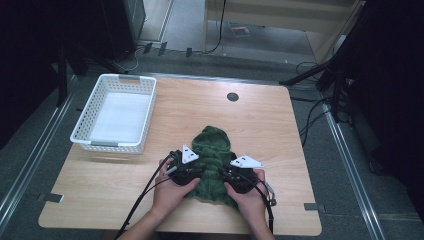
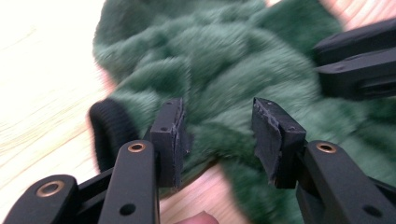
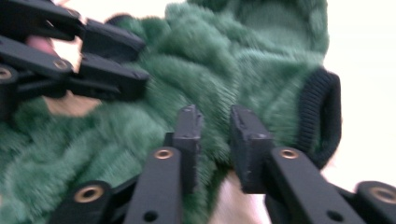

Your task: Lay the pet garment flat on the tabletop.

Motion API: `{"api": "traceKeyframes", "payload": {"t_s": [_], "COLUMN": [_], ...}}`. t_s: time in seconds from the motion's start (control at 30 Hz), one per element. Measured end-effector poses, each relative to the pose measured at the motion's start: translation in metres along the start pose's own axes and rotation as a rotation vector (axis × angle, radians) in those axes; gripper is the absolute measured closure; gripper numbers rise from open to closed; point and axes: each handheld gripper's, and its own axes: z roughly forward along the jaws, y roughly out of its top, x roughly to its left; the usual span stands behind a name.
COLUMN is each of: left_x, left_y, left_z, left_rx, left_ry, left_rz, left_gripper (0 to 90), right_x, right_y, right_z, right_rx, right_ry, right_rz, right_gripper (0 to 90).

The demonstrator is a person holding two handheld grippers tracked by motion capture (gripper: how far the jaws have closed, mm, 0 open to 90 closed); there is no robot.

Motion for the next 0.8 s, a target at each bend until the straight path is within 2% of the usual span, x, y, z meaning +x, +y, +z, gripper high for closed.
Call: {"api": "traceKeyframes", "payload": {"t_s": [0.03,0.17,0.23,0.33,0.4,0.47,0.5,0.53,0.63,0.67,0.73,0.8], "left_x": [0.000,0.002,0.006,0.011,0.016,0.017,0.017,0.017,0.018,0.018,0.019,0.023], "left_y": [-0.001,0.001,0.002,0.005,0.010,0.017,0.020,0.021,0.021,0.020,0.018,0.019], "left_z": [0.001,0.002,-0.002,-0.010,-0.010,-0.005,0.000,0.005,0.013,0.014,0.016,0.019], "left_rx": [0.008,0.017,0.011,-0.041,-0.073,-0.069,-0.056,-0.023,0.025,0.032,0.036,0.026], "left_ry": [-0.008,-0.025,-0.053,-0.071,-0.056,-0.038,-0.032,-0.016,0.007,0.014,0.031,0.036], "left_rz": [0.000,-0.011,-0.030,-0.057,-0.087,-0.098,-0.090,-0.085,-0.093,-0.081,-0.064,-0.085], "left_gripper": [55.6,55.1,53.2,50.3,52.0,52.7,52.8,52.8,54.1,54.3,55.8,58.2], "right_x": [-0.001,0.003,0.005,0.003,0.001,0.000,0.000,0.000,-0.003,-0.003,-0.004,-0.010], "right_y": [-0.001,0.000,0.003,0.011,0.022,0.034,0.038,0.041,0.040,0.037,0.029,0.027], "right_z": [0.000,0.001,-0.002,-0.016,-0.021,-0.018,-0.015,-0.009,0.014,0.020,0.029,0.032], "right_rx": [0.019,0.038,0.033,-0.030,-0.072,-0.082,-0.088,-0.083,0.009,0.039,0.082,0.069], "right_ry": [-0.014,-0.033,-0.006,0.036,0.023,-0.016,-0.024,-0.022,-0.044,-0.051,-0.071,-0.062], "right_rz": [-0.006,-0.036,-0.035,-0.009,-0.008,-0.024,-0.021,-0.017,0.030,0.035,0.000,0.013], "right_gripper": [70.2,67.6,62.0,62.2,65.2,67.7,69.0,69.3,70.8,70.9,71.0,72.1]}}
